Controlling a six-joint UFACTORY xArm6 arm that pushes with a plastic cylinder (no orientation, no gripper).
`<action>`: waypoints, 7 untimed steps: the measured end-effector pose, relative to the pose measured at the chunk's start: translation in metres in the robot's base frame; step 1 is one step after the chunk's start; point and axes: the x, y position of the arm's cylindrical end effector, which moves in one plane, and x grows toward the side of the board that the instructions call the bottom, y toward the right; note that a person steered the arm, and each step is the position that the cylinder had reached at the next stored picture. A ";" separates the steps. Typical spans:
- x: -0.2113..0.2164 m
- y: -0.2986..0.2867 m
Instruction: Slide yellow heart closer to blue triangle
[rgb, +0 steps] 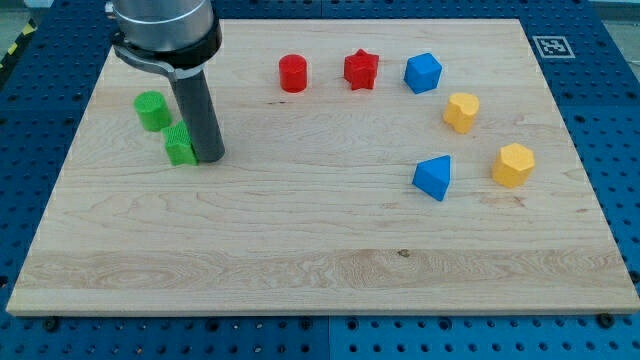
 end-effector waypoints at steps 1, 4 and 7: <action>-0.007 -0.004; -0.014 0.046; -0.014 0.264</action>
